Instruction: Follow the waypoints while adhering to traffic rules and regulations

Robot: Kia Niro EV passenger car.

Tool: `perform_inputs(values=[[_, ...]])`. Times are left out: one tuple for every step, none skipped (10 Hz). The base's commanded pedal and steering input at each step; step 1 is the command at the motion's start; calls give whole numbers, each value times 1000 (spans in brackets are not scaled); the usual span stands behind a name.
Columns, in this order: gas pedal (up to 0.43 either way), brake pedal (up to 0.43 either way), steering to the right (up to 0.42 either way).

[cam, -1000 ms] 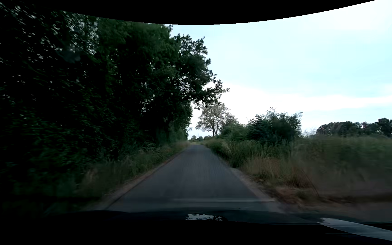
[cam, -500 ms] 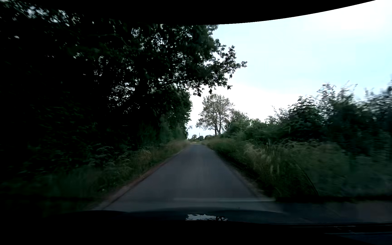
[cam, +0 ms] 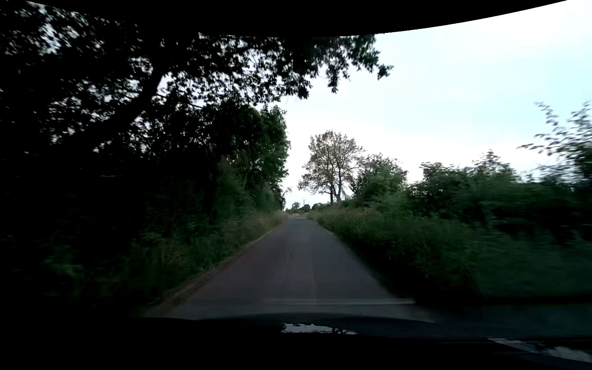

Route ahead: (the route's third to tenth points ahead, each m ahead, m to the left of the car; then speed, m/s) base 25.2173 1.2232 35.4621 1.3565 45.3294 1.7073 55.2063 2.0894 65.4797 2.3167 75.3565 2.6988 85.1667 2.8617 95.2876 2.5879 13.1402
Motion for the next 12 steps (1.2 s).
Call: perform_inputs(values=[[189,0,-5],[189,0,-5],[189,0,-5],[189,0,-4],[189,0,-4],[189,0,-4],[189,0,-4],[189,0,-4],[189,0,-4],[189,0,-3],[189,0,-3],[177,0,-3]])
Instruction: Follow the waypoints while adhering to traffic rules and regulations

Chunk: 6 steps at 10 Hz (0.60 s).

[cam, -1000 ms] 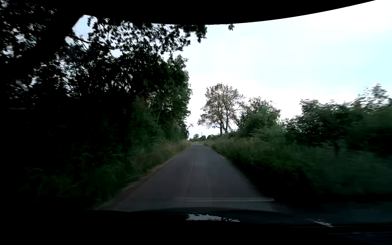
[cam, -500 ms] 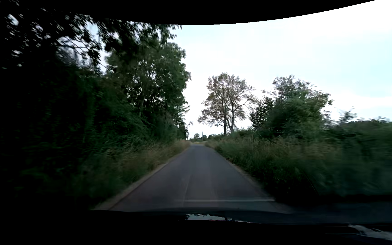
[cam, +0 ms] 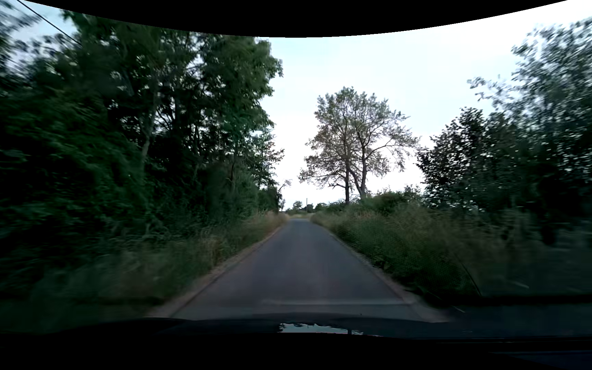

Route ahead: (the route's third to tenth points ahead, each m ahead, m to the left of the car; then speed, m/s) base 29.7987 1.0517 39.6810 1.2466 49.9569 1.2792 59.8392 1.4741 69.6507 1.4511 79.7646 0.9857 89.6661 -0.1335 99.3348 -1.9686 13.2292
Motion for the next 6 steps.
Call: perform_inputs(values=[[177,0,-3],[177,0,-3],[177,0,-2],[177,0,-1],[177,0,-1],[169,0,-1]])
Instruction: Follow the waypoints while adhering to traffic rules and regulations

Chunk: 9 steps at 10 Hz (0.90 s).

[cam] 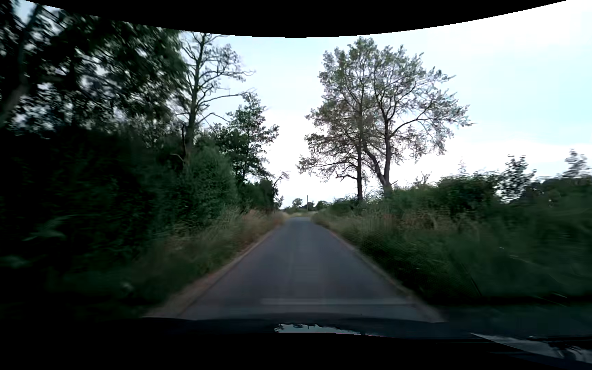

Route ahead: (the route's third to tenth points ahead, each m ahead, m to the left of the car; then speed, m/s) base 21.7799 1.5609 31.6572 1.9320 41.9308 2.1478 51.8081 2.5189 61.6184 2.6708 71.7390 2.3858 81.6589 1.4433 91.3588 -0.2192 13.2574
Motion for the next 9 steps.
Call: perform_inputs(values=[[169,0,-1],[169,0,-1],[169,0,-1],[169,0,-1],[169,0,-1],[169,0,-1],[169,0,-2],[169,0,-3],[169,0,-5]])
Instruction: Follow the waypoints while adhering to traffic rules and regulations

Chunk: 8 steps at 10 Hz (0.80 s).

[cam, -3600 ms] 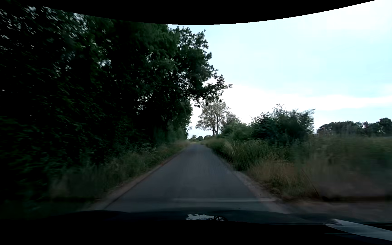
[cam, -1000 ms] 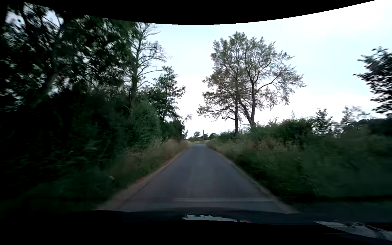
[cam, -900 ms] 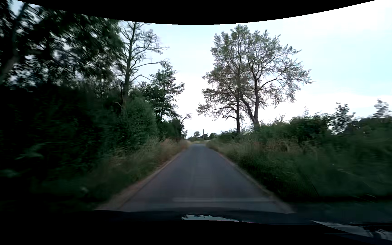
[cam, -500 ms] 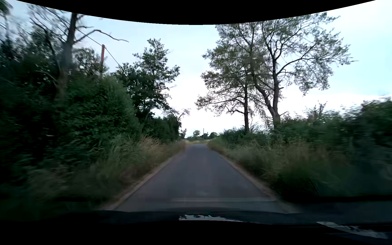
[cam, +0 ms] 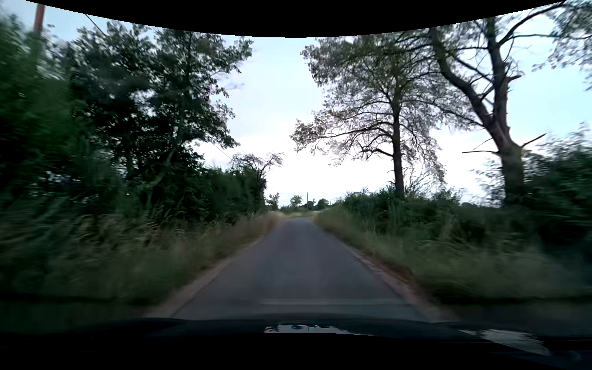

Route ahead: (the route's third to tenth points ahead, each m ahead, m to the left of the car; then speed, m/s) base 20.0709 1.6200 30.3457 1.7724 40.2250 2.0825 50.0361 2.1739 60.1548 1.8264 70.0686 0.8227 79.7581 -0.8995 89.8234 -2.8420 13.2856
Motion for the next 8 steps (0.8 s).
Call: perform_inputs(values=[[169,0,-6],[169,0,-6],[169,0,-7],[169,0,-7],[169,0,-8],[169,0,-11],[169,0,-13],[169,0,-13]])
